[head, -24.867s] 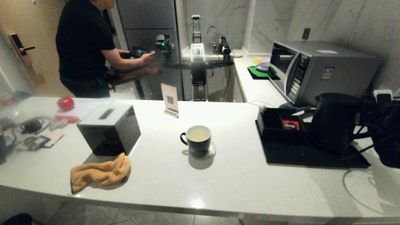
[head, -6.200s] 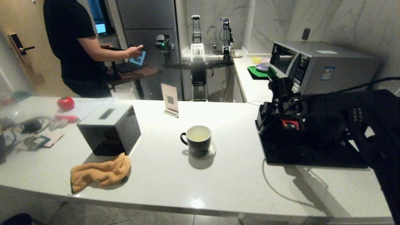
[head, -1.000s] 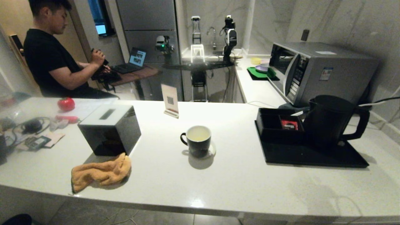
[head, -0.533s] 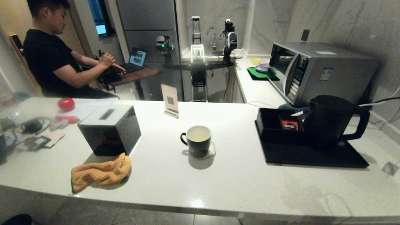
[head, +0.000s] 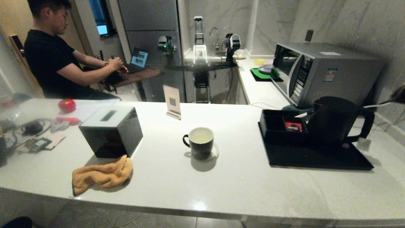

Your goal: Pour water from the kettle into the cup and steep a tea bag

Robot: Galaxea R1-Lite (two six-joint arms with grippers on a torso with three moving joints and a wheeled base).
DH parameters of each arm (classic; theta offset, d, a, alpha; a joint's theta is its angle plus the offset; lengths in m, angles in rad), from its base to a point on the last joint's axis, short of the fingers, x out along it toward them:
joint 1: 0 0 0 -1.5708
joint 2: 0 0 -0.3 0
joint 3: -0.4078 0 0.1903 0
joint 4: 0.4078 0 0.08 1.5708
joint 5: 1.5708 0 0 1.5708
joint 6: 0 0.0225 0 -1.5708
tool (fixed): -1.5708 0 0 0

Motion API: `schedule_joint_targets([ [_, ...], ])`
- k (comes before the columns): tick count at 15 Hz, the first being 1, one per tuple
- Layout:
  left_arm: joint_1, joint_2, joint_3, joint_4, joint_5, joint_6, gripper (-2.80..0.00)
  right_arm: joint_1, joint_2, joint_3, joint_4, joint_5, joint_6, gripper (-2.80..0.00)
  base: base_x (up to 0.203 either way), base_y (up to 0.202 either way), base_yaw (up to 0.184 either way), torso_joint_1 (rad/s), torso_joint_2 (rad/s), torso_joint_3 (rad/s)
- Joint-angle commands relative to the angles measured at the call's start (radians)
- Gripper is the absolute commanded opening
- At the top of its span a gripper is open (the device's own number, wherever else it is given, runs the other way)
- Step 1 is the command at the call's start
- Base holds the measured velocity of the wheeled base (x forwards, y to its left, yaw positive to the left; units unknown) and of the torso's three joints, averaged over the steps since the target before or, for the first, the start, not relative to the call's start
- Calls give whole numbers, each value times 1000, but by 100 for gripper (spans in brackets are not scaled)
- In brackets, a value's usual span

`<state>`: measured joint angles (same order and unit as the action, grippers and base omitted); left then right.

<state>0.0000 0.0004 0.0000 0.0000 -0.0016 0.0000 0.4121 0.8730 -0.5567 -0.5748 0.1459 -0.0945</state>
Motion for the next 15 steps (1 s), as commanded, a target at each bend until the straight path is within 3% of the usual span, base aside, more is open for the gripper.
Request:
schedule_joint_targets([
  [1,0,0,-1,0,-1,0,-280,1,70,-34,-2,44,0,-280,0,0,0,0,0,0],
  [9,0,0,0,3,-5,18,-280,26,248,-247,10,199,2,-280,0,0,0,0,0,0],
  [15,0,27,-103,-7,-69,50,-280,138,329,-306,6,201,-1,-280,0,0,0,0,0,0],
])
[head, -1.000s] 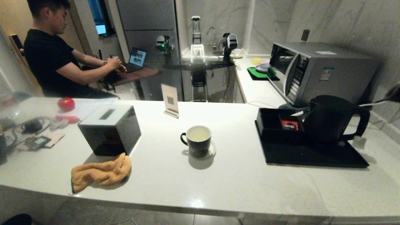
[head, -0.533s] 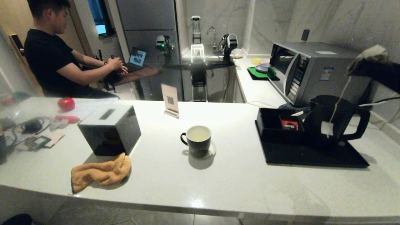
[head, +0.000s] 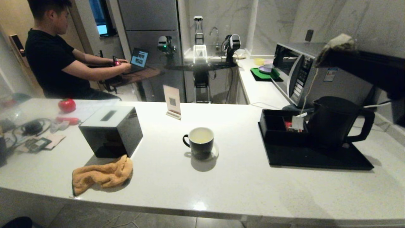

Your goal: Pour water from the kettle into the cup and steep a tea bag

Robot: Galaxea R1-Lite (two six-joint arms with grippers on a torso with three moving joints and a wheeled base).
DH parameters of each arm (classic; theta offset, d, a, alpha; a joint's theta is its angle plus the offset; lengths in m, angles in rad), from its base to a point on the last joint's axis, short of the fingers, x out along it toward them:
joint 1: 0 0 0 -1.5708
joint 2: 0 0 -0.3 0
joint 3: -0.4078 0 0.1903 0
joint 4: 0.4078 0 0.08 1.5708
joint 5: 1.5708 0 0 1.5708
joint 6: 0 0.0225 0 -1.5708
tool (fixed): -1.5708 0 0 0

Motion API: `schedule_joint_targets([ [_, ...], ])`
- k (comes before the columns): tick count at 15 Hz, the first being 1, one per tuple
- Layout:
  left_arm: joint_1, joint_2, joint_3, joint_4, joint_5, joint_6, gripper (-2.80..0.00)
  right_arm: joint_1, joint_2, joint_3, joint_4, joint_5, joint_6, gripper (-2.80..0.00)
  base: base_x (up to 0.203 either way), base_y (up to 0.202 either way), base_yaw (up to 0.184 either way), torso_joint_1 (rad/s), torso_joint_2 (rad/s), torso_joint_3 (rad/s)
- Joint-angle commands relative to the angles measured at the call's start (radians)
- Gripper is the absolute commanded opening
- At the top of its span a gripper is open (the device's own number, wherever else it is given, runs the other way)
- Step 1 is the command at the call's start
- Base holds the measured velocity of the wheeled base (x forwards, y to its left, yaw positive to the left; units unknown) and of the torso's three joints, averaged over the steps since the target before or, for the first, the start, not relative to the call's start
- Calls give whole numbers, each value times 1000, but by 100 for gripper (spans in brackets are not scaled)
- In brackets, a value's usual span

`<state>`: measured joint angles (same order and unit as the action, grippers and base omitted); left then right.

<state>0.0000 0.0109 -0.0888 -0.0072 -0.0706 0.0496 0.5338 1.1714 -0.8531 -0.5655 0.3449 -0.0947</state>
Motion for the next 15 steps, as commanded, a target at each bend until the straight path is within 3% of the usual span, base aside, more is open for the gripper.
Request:
schedule_joint_targets([
  [1,0,44,-31,-2,-4,1,-280,32,50,-25,-5,2,-2,-280,0,0,0,0,0,0],
  [7,-17,373,-173,-103,-116,0,-280,77,150,-148,-5,5,0,-280,0,0,0,0,0,0],
  [11,-25,681,-264,-274,-249,1,-280,121,167,-163,-1,5,3,-280,0,0,0,0,0,0],
  [13,-67,830,-303,-388,-285,-2,-280,147,175,-164,-1,5,3,-280,0,0,0,0,0,0],
  [15,-176,973,-348,-498,-300,-11,-280,158,194,-168,-2,3,3,-280,0,0,0,0,0,0],
])
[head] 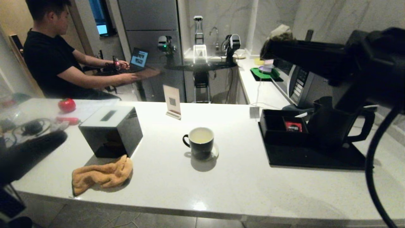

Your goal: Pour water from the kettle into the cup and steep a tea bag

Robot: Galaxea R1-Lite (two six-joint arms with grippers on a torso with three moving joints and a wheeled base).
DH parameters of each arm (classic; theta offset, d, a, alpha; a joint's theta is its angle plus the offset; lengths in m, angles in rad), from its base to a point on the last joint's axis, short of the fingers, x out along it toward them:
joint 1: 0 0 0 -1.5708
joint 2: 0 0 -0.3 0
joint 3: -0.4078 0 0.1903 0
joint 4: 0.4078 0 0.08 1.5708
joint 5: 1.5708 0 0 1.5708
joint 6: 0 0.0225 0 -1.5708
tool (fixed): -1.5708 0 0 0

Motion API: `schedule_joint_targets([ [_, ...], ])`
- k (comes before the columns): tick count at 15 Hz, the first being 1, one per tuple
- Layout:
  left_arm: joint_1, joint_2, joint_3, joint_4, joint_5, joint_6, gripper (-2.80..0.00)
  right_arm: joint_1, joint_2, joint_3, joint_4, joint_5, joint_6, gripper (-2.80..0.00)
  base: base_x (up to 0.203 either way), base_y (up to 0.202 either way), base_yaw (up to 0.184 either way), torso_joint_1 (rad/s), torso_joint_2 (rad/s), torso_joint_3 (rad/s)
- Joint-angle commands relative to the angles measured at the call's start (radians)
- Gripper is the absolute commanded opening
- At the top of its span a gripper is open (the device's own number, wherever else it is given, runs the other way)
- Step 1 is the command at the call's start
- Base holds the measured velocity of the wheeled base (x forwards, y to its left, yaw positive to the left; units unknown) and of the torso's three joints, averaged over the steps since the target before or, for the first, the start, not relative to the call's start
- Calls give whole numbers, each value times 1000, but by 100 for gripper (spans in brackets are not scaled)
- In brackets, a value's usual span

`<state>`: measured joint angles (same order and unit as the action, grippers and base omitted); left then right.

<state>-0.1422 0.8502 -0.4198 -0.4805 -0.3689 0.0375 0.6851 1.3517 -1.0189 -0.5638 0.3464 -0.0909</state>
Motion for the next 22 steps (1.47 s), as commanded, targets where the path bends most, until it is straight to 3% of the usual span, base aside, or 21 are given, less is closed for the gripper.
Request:
schedule_joint_targets([
  [1,-87,194,-31,-78,-4,-5,-280,7,24,-5,-5,2,-1,-280,0,0,0,0,0,0],
  [4,-224,391,-69,-253,-4,-32,-280,7,66,-41,-3,0,-1,-280,0,0,0,0,0,0],
  [7,-329,554,-144,-356,-3,-55,-280,7,109,-83,2,0,-1,-280,0,0,0,0,0,0],
  [8,-356,596,-168,-378,-1,-58,0,7,119,-87,2,0,-1,-280,0,0,0,0,0,0],
  [14,-432,799,-244,-618,41,-65,0,5,176,-134,-14,-3,-1,-280,0,0,0,0,0,0],
  [22,-458,860,-307,-635,42,-64,0,7,234,-187,-14,0,-3,-280,0,0,0,0,0,0],
])
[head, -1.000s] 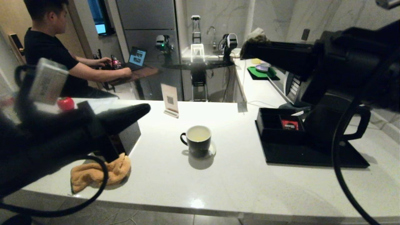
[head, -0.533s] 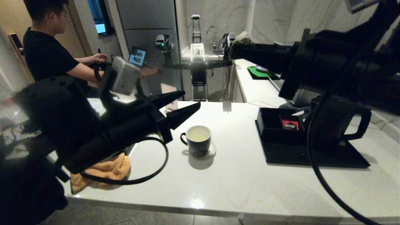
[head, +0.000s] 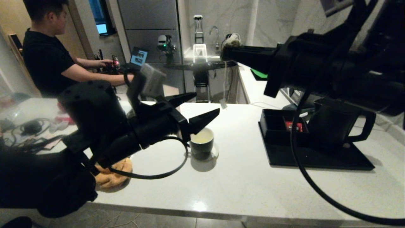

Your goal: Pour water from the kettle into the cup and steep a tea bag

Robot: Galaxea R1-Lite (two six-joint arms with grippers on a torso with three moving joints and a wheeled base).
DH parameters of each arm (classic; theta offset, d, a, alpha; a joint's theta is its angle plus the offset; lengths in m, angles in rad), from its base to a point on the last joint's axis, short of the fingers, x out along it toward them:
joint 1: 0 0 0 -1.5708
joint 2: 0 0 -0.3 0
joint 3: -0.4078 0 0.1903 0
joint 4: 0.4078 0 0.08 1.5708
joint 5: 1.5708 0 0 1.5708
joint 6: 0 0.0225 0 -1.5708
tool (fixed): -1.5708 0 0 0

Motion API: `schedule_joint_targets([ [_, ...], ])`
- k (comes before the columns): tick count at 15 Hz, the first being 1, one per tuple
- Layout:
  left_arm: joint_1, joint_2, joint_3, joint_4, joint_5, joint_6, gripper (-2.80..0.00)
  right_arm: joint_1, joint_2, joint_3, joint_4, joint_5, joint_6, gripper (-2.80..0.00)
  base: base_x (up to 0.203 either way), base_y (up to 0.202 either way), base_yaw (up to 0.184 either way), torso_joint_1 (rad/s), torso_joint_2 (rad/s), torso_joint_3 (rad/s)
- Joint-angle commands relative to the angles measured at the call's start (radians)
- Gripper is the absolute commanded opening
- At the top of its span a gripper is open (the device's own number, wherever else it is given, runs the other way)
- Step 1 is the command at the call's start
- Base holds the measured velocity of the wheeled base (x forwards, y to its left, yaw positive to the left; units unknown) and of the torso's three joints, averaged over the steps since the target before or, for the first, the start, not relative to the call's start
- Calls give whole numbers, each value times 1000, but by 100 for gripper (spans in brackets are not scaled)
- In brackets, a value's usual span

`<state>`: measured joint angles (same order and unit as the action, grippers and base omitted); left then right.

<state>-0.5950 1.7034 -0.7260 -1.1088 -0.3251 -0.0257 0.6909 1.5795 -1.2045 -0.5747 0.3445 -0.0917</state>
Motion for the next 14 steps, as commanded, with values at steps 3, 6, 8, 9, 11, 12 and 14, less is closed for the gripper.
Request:
schedule_joint_targets([
  [3,-22,36,-37,-8,-2,1,0,1,6,5,-5,2,-2,-280,0,0,0,0,0,0],
  [6,-49,75,-100,-7,-1,1,0,1,-1,17,-5,1,-5,-280,0,0,0,0,0,0],
  [8,-65,93,-109,-8,-2,6,0,3,-8,22,-5,1,-5,-280,0,0,0,0,0,0],
  [9,-77,96,-109,-8,-2,6,0,3,-10,22,-5,1,-5,-280,0,0,0,0,0,0],
  [11,-95,103,-107,-8,0,9,0,3,-12,25,-5,-1,-5,-280,0,0,0,0,0,0],
  [12,-97,108,-109,-8,0,9,0,3,-12,26,-5,-1,-6,-280,0,0,0,0,0,0],
  [14,-97,123,-108,-38,0,6,0,3,-26,31,-4,-1,-6,-280,0,0,0,0,0,0],
])
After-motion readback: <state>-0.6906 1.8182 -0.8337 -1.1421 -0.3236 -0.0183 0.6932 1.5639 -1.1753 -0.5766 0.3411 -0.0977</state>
